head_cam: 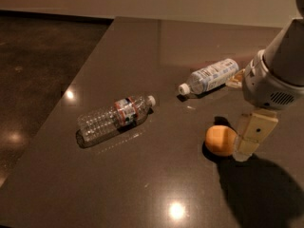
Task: Move orange near water bottle
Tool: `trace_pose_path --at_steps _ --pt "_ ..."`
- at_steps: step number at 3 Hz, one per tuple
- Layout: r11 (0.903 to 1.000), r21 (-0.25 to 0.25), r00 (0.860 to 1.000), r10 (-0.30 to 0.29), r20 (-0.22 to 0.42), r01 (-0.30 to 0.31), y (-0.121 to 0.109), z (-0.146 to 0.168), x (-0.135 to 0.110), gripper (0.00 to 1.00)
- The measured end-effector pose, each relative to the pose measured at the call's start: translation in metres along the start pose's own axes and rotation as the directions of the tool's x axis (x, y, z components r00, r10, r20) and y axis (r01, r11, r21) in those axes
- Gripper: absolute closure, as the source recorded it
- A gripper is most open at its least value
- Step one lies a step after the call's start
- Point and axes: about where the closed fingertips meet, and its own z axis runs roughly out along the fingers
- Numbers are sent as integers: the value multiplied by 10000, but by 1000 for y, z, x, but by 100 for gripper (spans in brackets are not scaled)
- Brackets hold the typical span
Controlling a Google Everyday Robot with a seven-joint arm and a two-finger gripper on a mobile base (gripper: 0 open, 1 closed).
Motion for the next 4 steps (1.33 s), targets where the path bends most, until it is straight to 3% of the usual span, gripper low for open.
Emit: trace_pose_path --at_steps 2,3,4 --pt "9988 -381 9994 -328 -117 323 28 32 -16 0" --pt "9976 -613 9978 -350 -561 315 37 45 -13 0" --pt "9973 -728 9951 -170 -978 99 41 51 -7 17"
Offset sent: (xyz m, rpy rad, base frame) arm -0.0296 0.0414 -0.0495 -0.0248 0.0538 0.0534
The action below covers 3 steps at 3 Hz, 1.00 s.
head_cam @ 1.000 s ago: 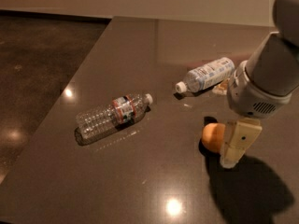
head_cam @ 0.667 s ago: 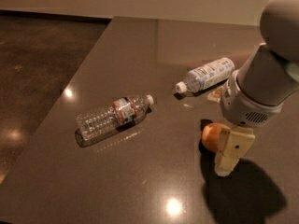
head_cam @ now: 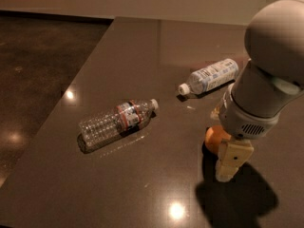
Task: Move orange near water bottle
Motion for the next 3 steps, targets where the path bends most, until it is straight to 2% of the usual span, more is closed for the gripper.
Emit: trace_pose_path --at_steps 1,2,3 --pt "9996 51 9994 290 -169 -289 -1 -2 5 40" --pt "9977 253 9980 630 -44 -628 -6 -15 -1 63" --pt "9961 527 9970 693 340 -711 -15 -29 -23 86"
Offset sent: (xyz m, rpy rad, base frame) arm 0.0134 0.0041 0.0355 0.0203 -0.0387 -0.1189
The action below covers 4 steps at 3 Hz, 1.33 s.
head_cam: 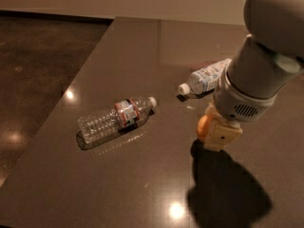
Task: Move orange near water bottle
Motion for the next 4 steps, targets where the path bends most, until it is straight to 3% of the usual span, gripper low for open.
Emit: trace_pose_path --at_steps 1,2,3,4 --pt "9994 332 9991 51 413 -64 -19 -11 -36 100" --pt "9991 383 9977 159 664 -184 -41 -8 -69 100" --pt "9982 204 9955 544 775 -562 -51 5 -86 100" --pt "9876 309 9860 1517 689 -1541 -47 16 -87 100"
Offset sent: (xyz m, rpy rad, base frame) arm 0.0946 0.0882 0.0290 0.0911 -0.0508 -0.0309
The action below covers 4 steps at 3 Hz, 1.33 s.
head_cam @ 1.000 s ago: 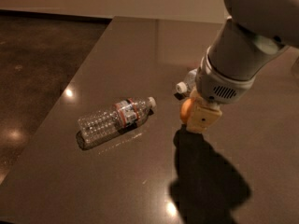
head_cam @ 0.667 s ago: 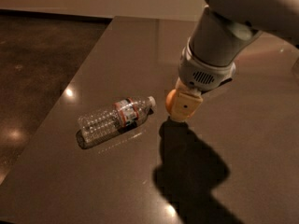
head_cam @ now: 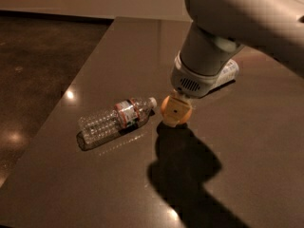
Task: Move orange near water bottle
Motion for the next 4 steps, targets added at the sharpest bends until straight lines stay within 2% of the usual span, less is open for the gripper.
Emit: trace_pose_path --at_steps 1,2,3,4 --pt "9916 399 9922 1239 -117 -1234 8 5 0 100" --pt "9817 514 9828 1844 -121 -1836 20 8 -7 100" --pt "9805 368 9810 1936 -105 -1931 34 10 -15 82" --pt "9839 128 9840 1782 45 -1782 45 15 -24 59"
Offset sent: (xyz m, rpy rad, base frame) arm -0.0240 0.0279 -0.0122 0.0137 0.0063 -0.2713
